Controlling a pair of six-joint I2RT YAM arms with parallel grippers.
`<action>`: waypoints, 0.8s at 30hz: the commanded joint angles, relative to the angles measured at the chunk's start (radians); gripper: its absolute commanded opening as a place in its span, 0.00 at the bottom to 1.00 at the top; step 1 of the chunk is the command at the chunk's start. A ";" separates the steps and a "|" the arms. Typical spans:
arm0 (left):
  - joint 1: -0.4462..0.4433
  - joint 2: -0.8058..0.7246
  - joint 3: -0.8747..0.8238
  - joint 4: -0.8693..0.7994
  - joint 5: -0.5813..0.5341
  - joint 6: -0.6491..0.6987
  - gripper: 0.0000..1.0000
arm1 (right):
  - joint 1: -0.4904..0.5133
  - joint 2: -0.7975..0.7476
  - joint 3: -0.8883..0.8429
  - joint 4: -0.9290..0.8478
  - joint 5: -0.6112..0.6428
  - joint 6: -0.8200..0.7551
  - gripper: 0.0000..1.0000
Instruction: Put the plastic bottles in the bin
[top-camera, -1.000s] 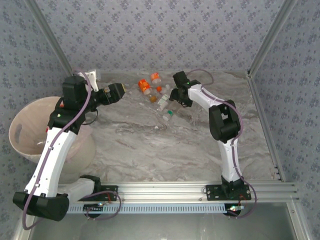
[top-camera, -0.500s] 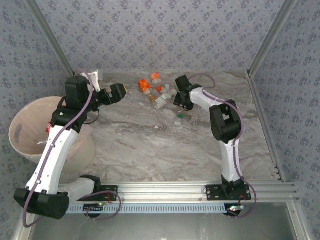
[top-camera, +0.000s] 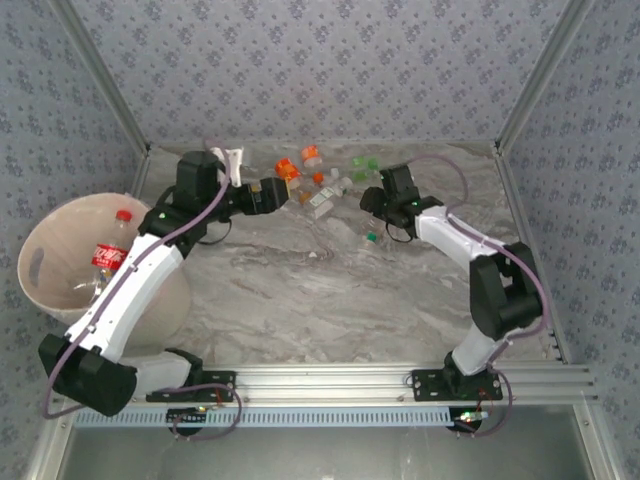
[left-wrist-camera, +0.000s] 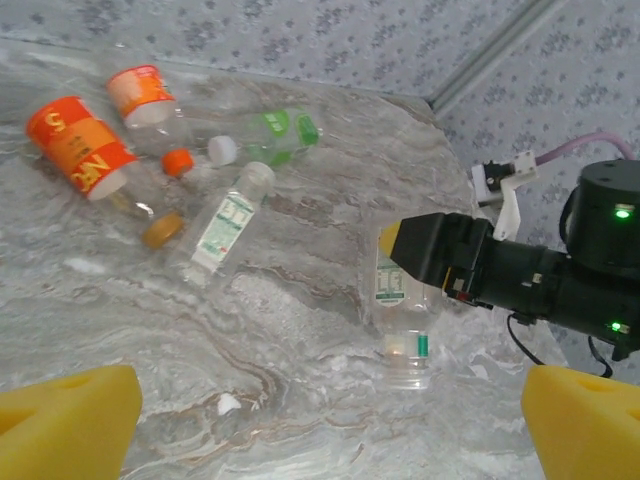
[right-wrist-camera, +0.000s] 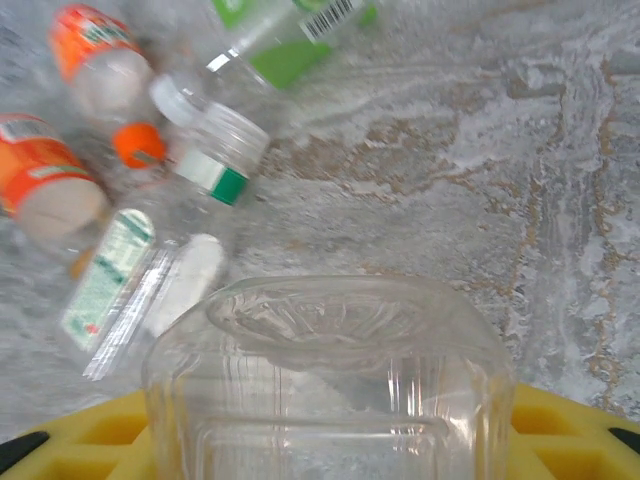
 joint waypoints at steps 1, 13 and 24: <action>-0.051 0.056 -0.006 0.082 -0.016 0.044 0.98 | -0.005 -0.093 -0.069 0.161 -0.032 0.047 0.46; -0.229 0.282 0.078 0.169 -0.039 0.148 0.98 | 0.013 -0.201 -0.103 0.284 -0.147 0.199 0.46; -0.260 0.429 0.110 0.366 0.025 0.080 0.98 | 0.022 -0.218 -0.097 0.332 -0.223 0.296 0.46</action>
